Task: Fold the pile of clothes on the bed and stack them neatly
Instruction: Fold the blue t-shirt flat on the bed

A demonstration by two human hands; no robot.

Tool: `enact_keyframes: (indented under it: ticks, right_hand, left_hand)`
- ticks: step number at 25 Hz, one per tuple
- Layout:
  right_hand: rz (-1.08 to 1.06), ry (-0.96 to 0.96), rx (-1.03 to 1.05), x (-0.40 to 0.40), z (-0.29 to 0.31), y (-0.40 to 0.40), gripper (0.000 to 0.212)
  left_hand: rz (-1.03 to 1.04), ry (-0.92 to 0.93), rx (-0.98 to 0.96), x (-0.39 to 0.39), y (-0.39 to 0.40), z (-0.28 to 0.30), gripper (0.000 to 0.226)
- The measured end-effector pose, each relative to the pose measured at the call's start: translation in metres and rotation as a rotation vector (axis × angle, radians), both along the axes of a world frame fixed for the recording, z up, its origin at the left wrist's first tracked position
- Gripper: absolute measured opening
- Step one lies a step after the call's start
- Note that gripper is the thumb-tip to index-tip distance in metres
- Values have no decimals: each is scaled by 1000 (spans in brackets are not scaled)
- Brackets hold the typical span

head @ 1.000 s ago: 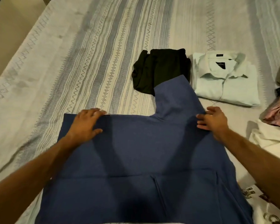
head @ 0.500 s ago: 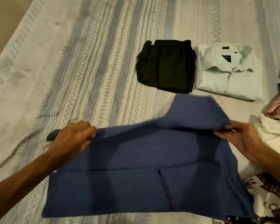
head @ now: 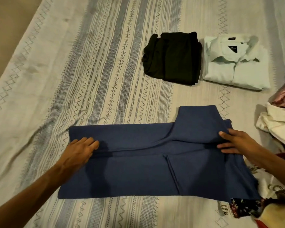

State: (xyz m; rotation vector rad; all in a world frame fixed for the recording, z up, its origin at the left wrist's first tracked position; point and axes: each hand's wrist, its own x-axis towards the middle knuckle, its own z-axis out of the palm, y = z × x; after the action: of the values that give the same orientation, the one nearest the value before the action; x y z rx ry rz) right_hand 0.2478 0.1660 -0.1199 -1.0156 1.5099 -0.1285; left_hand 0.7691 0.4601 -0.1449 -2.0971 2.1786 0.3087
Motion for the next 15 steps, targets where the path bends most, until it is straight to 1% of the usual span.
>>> enact_keyframes:
  ticks: [2, 3, 4, 6, 7, 8, 9, 10, 11, 12, 13, 14, 15]
  right_hand:
    - [-41, -54, -2, -8, 6, -1, 87]
    - [-32, -24, -24, -15, 5, 1, 98]
    - [8, 24, -48, -19, 3, 4, 95]
    - [76, 134, -71, -23, 3, 13, 62]
    - [115, 156, -74, -24, 2, 15, 59]
    - [119, 177, -90, -26, -1, 18, 67]
    - [115, 190, -118, -26, -4, 19, 66]
    - [112, 174, -164, -24, -3, 22, 49]
    - [96, 164, -205, -22, 2, 23, 26]
    - [119, 175, -227, -26, 2, 22, 13]
    - [167, 203, -221, -32, 0, 22, 13]
    - [248, 254, -212, -36, 0, 22, 19]
    - [333, 316, -202, -39, 1, 23, 26]
  left_hand:
    - [-10, 36, -48, 2, 7, 0, 25]
    - [-18, 42, -57, 5, 12, 0, 17]
    - [-35, 48, -58, 10, 17, -3, 12]
    - [-50, 78, -35, 16, 29, -12, 14]
    - [-63, 66, -34, 17, 32, -14, 12]
    - [-82, 45, -53, 16, 34, -16, 5]
    - [-87, 15, -72, 15, 34, -14, 9]
    - [-97, -19, -97, 13, 36, -13, 17]
    - [-102, -52, -111, 11, 39, -11, 22]
    - [-108, -81, -133, 10, 43, -11, 22]
    - [-105, -112, -115, 9, 47, -10, 18]
    - [-91, -127, -84, 8, 50, -13, 14]
    - [-53, -125, -40, 7, 52, -13, 20]
